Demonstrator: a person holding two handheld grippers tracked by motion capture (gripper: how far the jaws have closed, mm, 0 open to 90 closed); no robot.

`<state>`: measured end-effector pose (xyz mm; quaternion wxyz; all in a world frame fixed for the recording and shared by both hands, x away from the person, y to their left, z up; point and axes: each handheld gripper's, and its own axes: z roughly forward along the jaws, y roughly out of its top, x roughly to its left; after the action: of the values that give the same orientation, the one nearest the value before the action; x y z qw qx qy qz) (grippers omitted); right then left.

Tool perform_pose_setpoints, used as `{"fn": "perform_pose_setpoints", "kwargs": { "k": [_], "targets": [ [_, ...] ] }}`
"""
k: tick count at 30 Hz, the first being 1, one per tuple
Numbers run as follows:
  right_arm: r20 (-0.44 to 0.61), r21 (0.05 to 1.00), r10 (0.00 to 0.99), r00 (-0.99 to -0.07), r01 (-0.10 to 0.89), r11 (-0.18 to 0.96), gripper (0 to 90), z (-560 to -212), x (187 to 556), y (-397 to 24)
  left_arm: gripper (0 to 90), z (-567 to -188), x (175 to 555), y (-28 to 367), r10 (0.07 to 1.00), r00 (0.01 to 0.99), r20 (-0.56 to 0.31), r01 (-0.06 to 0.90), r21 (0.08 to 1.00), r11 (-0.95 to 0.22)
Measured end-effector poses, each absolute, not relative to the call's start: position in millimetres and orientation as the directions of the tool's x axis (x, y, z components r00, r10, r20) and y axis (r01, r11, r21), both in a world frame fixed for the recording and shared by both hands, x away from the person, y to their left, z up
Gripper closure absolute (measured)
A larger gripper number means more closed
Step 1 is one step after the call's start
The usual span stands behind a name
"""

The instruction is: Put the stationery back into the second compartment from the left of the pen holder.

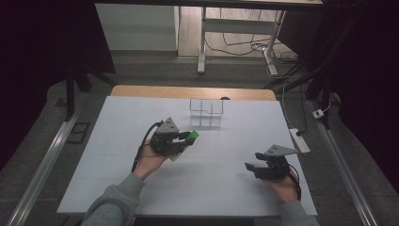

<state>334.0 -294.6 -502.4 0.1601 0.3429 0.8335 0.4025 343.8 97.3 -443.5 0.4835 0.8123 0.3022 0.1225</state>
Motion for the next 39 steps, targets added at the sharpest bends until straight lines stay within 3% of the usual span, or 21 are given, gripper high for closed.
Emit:
{"fn": "perform_pose_setpoints", "kwargs": {
  "k": [10, 39],
  "targets": [
    [0.006, 0.779, 0.706, -0.708, 0.446, 0.440, 35.7, -502, 334, -296, 66.2, -429, 381, 97, 0.596, 0.793, -0.124, 0.349, 0.895, -0.278],
    [0.010, 0.779, 0.710, -0.704, 0.451, 0.436, 35.7, -503, 335, -298, 66.2, -406, 462, 73, 0.597, 0.795, -0.109, 0.308, 0.920, -0.241]
  ]
}}
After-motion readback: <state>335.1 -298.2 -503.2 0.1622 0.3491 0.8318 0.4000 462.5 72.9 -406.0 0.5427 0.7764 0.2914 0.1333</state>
